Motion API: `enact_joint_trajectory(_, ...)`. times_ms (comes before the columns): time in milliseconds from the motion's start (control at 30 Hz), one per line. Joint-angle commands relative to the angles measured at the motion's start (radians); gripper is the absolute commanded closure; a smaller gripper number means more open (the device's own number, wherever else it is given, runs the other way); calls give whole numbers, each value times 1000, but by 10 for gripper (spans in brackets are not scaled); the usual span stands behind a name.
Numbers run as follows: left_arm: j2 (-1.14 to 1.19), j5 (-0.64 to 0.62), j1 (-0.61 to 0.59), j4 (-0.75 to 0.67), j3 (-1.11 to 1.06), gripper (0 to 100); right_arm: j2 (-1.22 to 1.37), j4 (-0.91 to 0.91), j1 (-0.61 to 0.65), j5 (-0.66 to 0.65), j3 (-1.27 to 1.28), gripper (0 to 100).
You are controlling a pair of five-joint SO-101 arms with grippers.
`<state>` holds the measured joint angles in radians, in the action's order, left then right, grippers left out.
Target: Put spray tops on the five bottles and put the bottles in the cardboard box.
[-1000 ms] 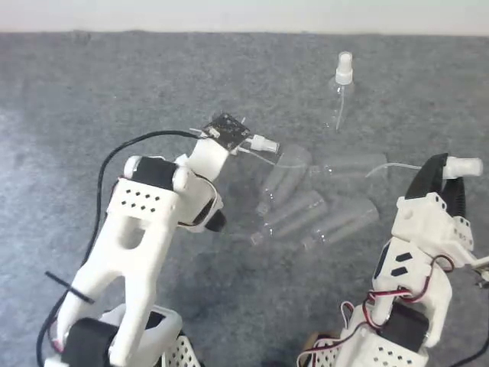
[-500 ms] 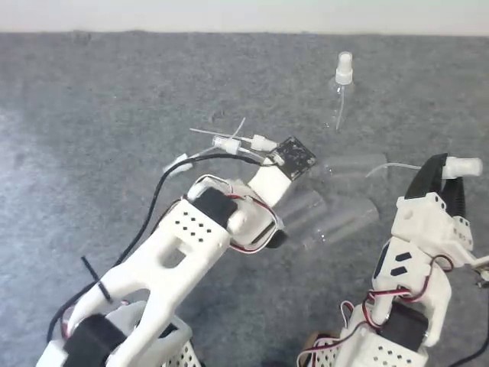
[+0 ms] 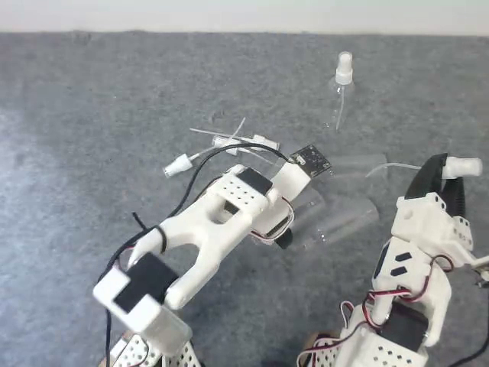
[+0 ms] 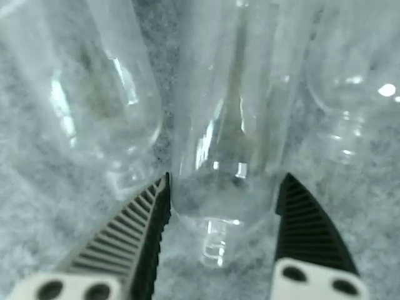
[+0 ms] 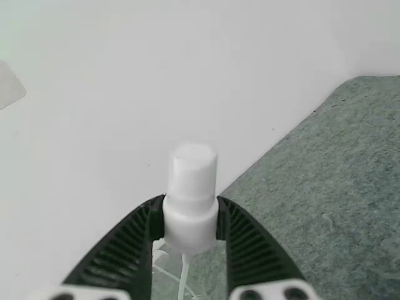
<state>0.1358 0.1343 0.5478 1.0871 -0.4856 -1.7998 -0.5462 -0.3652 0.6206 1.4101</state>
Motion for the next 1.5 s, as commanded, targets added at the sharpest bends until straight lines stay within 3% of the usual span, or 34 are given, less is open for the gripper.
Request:
enact_joint_trajectory(0, 5, 58, 5, -12, 48, 819, -13, 25, -8, 2, -9, 993)
enact_joint_trajectory(367, -133, 244, -87, 195, 54, 855, -13, 25, -8, 2, -9, 993)
enact_joint_trajectory(567, -264, 470, -224, 299, 53, 855, -13, 25, -8, 2, -9, 993)
enact_joint_trajectory(1167, -265, 1232, -565, 224, 30, 852, -12, 25, 33, 0, -8, 993)
enact_joint_trajectory(1300, -265, 1275, -578, 222, 33, 847, -12, 25, 33, 0, -8, 993)
enact_joint_trajectory(1467, -264, 1249, -577, 222, 54, 745, -12, 25, 33, 0, -8, 993)
